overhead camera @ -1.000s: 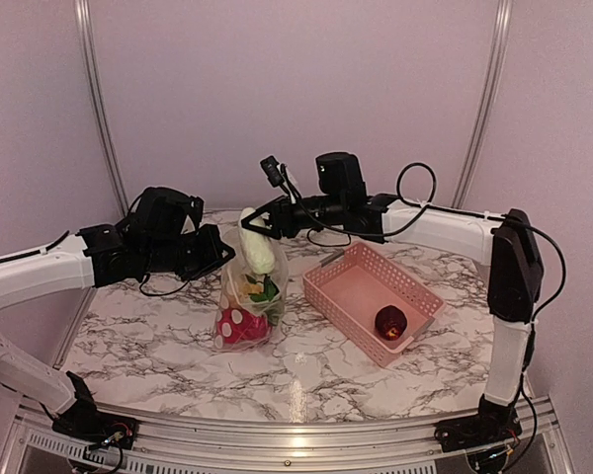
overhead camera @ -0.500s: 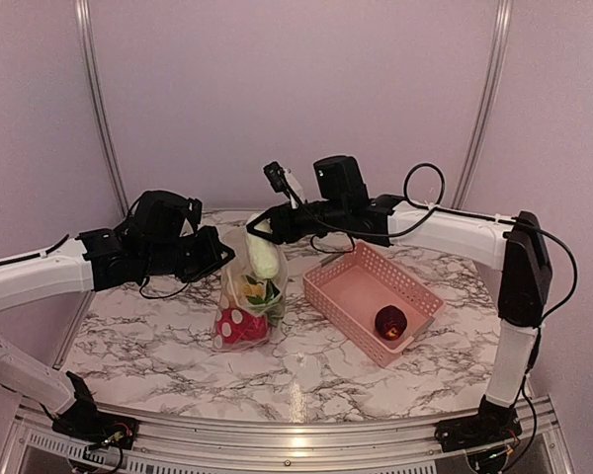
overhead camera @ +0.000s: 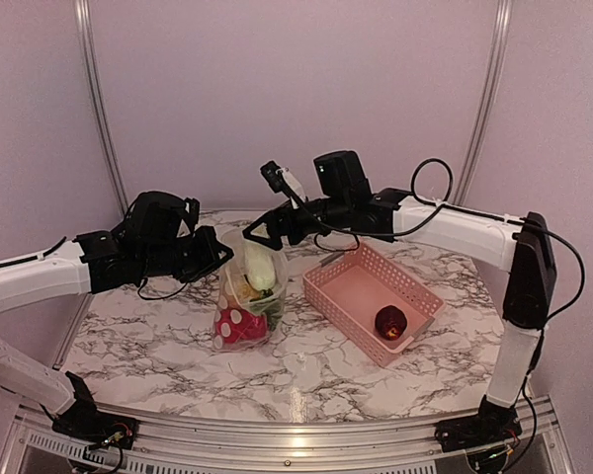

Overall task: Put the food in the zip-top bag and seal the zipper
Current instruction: Place the fake vegetable in the zipper food storage bag, then adjust the zipper food storage bag at the center of the board.

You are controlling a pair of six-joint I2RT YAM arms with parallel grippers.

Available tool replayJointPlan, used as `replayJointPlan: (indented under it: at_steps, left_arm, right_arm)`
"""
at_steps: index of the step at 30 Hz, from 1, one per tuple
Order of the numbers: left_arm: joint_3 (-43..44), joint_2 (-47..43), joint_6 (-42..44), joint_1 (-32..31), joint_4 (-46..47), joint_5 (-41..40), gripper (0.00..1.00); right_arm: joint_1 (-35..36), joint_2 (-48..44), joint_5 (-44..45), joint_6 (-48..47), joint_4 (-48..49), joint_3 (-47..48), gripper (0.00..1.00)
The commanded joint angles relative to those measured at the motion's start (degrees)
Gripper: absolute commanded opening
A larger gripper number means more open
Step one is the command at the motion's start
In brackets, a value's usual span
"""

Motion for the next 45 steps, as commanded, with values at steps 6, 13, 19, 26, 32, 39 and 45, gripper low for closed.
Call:
replayJointPlan:
  at_steps: [6, 13, 19, 26, 32, 39, 45]
  left_arm:
    - [3.58, 0.08, 9.35, 0.27, -6.18, 1.19, 0.0]
    - [6.93, 2.68, 14.2, 0.29, -9.58, 4.62, 0.0]
    - [9.22, 4.37, 15.46, 0.28, -12.48, 8.29, 0.0]
    - [10.76, 3.89, 16.32, 0.27, -15.19, 8.41, 0.0]
    - [11.31, 3.6, 16.35, 0.27, -16.7, 8.92, 0.0]
    - [12.41, 3.6, 16.66, 0.19, -22.34, 7.74, 0.33]
    - [12.41, 1.96, 16.9, 0.12, -26.54, 5.18, 0.27]
  right_arm:
    - [-0.74, -7.29, -15.4, -46.61, -25.8, 7.2, 0.72]
    - [3.15, -8.53, -1.8, -72.39, -42.28, 5.04, 0.62]
    - [6.65, -6.58, 4.45, -76.14, -42.81, 5.44, 0.61]
    - [10.34, -4.31, 12.11, -79.29, -43.76, 3.46, 0.51]
    - [10.65, -3.53, 16.54, -77.53, -37.63, 1.43, 0.29]
    - [12.08, -3.72, 17.27, -76.23, -34.55, 5.21, 0.0]
    - [13.83, -3.63, 16.97, -75.93, -37.44, 8.79, 0.0]
